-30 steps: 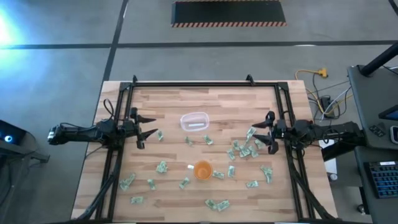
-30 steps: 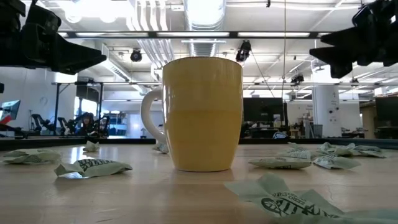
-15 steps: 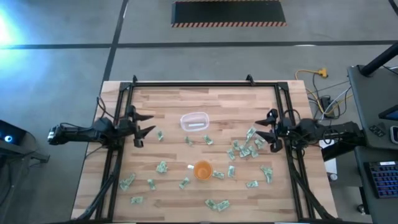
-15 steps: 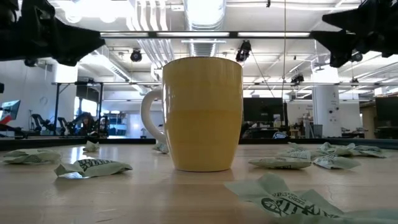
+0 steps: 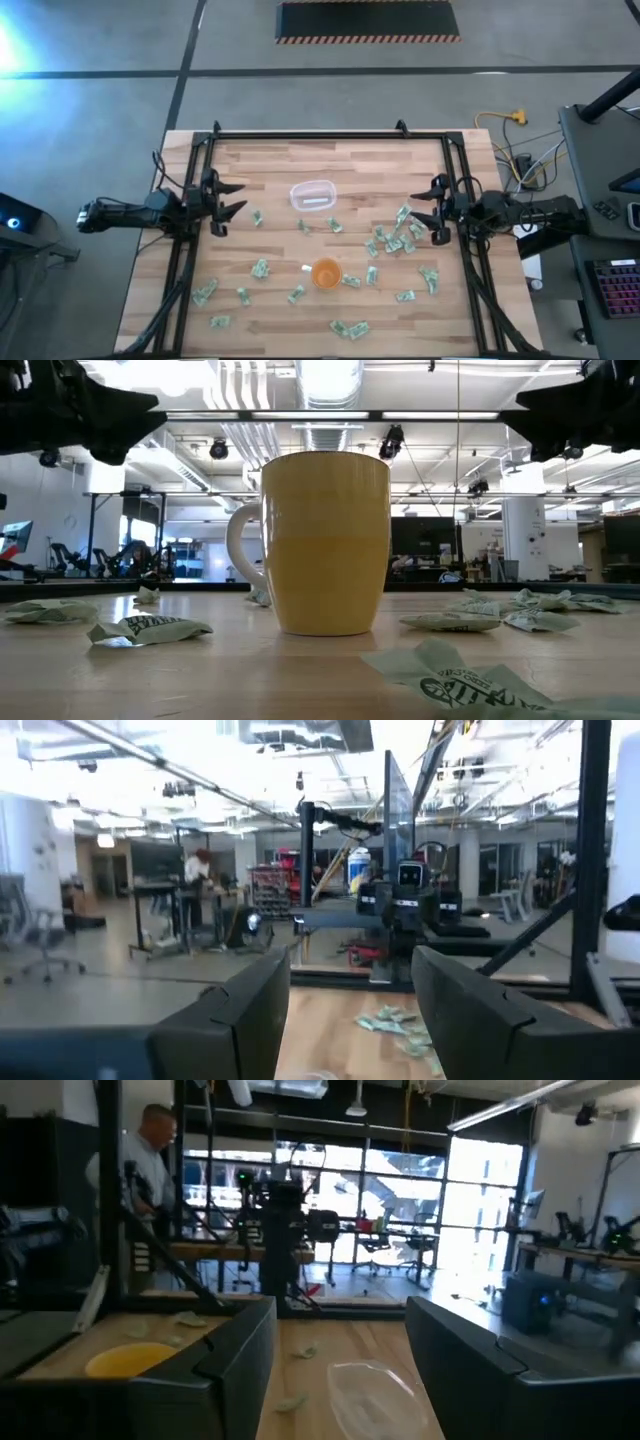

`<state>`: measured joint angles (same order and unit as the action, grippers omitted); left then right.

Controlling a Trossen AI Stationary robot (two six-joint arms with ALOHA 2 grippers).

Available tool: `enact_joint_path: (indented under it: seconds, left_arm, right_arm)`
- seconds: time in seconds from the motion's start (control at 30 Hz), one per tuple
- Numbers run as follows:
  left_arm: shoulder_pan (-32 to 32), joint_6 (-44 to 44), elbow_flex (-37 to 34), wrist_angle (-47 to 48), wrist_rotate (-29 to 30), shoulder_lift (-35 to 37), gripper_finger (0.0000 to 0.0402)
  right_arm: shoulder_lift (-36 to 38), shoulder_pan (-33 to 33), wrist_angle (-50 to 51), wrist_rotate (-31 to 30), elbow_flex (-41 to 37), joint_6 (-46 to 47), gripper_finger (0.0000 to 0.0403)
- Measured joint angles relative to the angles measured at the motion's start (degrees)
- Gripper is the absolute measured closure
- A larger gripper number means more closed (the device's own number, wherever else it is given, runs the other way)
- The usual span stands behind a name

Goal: Pick and place Stevia / Truvia into bins
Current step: Put the stevia packet into the transparent bin

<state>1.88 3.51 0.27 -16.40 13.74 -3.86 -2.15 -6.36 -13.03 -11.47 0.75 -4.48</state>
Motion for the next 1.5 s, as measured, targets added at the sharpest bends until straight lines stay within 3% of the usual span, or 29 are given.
enact_joint_path:
  seconds: [0.2, 0.33, 0.57, 0.7, 0.8, 0.97, 1.23, 1.5]
  left_arm:
    - [0.0, -9.1, 0.0, 8.9, 1.3, -6.0, 0.0207]
    - [0.0, -12.2, 1.8, 10.7, 2.0, -13.5, 0.0207]
    - [0.0, -10.4, 11.9, 13.2, 5.7, -31.1, 0.0207]
    - [0.0, -11.3, 21.1, 27.5, 8.0, -40.8, 0.0207]
    - [0.0, -16.4, 27.4, 41.7, 9.0, -47.6, 0.0207]
    - [0.0, -23.1, 34.7, 56.2, 9.0, -56.4, 0.0207]
    - [-2.0, -25.6, 35.7, 56.5, 5.3, -62.2, 0.0207]
    - [-4.2, -25.6, 33.0, 53.6, 6.2, -63.0, 0.0207]
  right_arm:
    - [-0.4, 0.0, 0.7, -8.1, 0.3, 1.2, 0.0188]
    - [-0.9, 0.0, 0.7, -8.2, 2.3, -1.4, 0.0188]
    - [-2.9, 0.0, 7.5, -8.2, 4.8, -0.2, 0.0188]
    - [-4.8, 0.0, 9.0, -8.2, 5.4, 0.0, 0.0188]
    - [-6.0, 0.0, 9.0, -8.2, 5.4, 0.0, 0.0188]
    - [-7.8, 0.0, 9.0, -8.2, 5.4, -0.1, 0.0188]
    - [-9.7, 0.0, 7.9, -8.0, 5.4, 0.0, 0.0188]
    - [-9.6, 0.0, 7.6, -8.0, 5.4, 1.5, 0.0188]
